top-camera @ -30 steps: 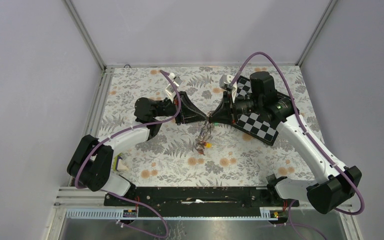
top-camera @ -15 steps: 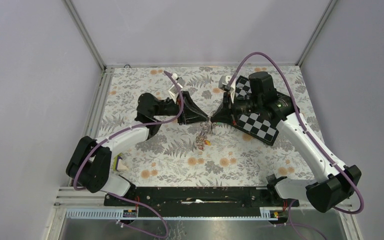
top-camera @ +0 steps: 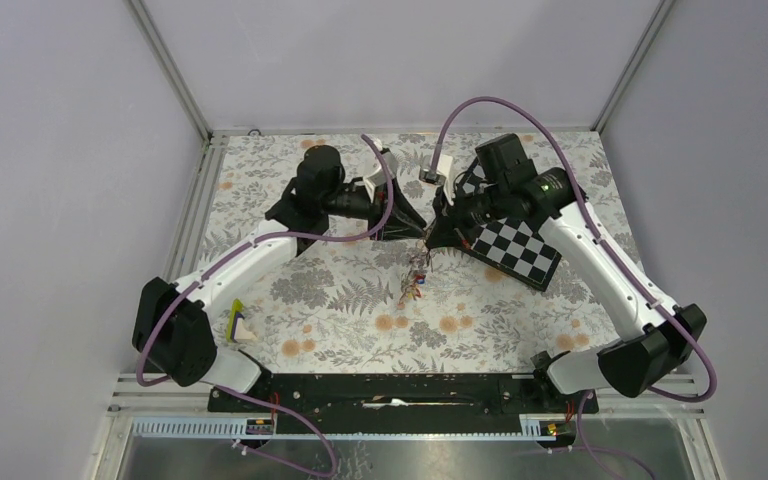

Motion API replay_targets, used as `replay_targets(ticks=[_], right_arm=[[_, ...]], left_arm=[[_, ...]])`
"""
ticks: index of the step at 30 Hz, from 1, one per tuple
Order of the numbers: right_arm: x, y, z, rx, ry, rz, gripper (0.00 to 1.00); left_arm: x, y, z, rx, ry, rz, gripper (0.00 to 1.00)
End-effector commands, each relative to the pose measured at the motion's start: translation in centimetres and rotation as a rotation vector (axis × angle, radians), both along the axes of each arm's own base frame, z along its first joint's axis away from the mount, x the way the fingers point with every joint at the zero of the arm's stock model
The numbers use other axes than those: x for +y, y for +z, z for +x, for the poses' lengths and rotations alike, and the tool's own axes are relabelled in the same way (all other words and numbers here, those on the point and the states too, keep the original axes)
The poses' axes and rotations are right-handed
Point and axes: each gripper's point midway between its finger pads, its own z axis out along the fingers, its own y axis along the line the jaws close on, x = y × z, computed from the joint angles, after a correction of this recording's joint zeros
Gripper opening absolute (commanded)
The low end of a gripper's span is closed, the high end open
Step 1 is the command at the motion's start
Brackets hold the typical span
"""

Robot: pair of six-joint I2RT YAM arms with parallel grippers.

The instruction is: Put the keys on the keyring

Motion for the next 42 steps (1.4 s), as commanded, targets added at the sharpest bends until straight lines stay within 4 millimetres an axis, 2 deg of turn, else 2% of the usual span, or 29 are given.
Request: replay_targets(ticks=[1,8,15,34,40,42], right_arm=[[0.1,1.5,0.1,-0.044,0.010,-0.012,0.00],[0.0,1.3,1.0,-0.055,-0.028,-0.043,0.00],[0.0,0.8,1.4,-0.065,-0.045,-0.064,0.00],[0.0,1.0,2.1,-0.104,-0.099,-0.057,0.00],[-0.2,0.9,2.1,-0.104,-0.102,-0.062,0.00],[-0.2,0.8,2.0,-0.103,-0.101,-0.063,0.00]], left_arm=[[0.0,-0.4,-0.1,-0.093,-0.012,0.052,0.32],[0.3,-0.9,-0.3,-0.072,0.012,0.086,0.38],[-0.1,-0.7,-0.3,0.002,0.025,0.097,0.38],[-0.9,-1.8,0.1,0.216,0.037,0.163,0.20],[-1.0,-1.8,0.1,0.228,0.029,0.163,0.00],[-1.0,-1.7,0.2,0.229,0.028,0.162,0.00]])
